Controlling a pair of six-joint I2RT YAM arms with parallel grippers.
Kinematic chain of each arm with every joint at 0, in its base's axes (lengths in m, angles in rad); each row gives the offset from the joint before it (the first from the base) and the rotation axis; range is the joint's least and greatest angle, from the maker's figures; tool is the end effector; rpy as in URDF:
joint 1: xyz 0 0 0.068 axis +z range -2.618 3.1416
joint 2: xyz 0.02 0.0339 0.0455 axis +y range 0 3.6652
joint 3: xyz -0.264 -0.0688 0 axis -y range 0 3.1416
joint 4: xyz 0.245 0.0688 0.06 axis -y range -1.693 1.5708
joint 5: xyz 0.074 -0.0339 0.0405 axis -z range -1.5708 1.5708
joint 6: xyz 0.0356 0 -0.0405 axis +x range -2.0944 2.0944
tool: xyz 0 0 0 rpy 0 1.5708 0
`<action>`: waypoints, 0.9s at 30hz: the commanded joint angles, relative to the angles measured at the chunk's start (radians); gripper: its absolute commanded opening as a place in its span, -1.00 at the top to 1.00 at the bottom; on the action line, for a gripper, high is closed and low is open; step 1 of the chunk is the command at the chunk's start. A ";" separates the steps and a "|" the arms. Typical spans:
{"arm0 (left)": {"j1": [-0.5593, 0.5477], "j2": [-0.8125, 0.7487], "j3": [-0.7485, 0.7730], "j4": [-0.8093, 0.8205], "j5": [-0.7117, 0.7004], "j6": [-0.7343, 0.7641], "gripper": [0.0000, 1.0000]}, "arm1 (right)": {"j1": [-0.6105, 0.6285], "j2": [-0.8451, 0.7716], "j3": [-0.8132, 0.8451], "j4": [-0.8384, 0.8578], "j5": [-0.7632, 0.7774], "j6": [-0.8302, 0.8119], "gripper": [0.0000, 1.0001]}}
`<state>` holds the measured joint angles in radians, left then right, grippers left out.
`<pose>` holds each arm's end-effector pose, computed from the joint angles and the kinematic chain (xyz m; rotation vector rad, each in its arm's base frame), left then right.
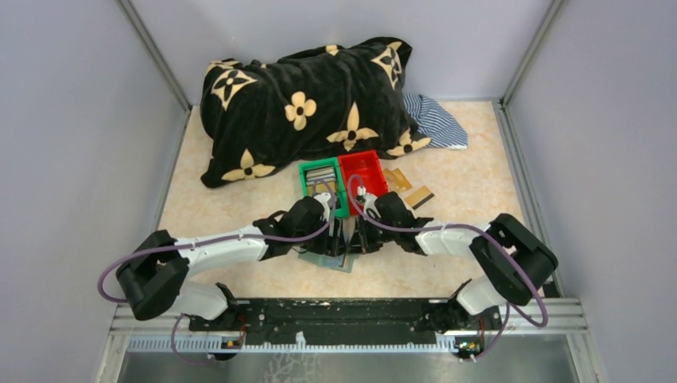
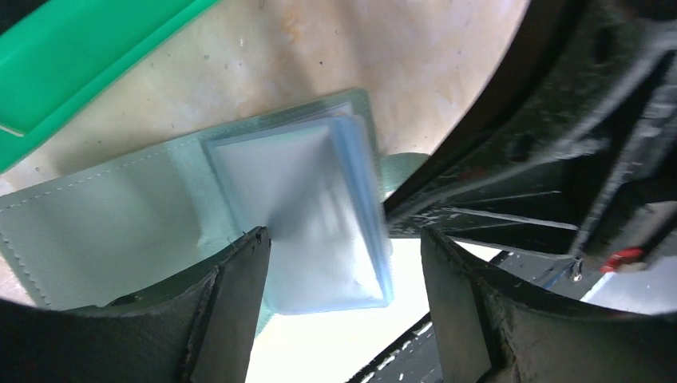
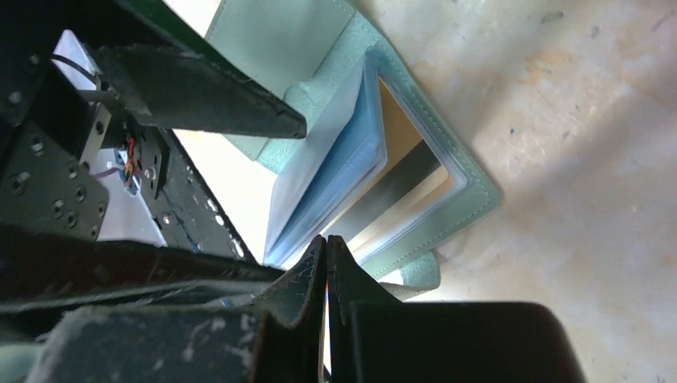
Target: Take the credit cards out of the card holder
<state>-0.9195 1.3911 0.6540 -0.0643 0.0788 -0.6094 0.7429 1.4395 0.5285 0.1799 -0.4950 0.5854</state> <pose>0.1619 -0.2170 0.1743 0.4302 2.4912 -0.7803 0.1811 0.1893 0.1481 -0.4799 2.4808 1.1905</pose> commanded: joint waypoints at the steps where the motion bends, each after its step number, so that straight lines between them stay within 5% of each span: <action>1: -0.004 -0.059 -0.011 -0.023 -0.028 0.011 -0.52 | 0.009 0.049 0.051 0.145 -0.043 0.011 1.00; 15: -0.003 -0.131 -0.035 -0.093 -0.107 0.012 -0.58 | 0.009 0.188 0.131 0.206 -0.093 -0.009 1.00; 22: 0.016 -0.187 -0.009 -0.252 -0.257 0.034 -0.58 | 0.008 0.196 0.125 0.171 -0.053 -0.013 1.00; 27: 0.020 -0.255 -0.084 -0.288 -0.281 -0.069 -0.57 | -0.010 0.171 0.082 0.161 -0.043 -0.011 1.00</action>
<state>-0.9070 1.1881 0.6209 -0.2840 -0.1482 -0.6064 0.7418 1.6329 0.6281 0.3210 -0.5495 0.5869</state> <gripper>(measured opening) 0.789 0.003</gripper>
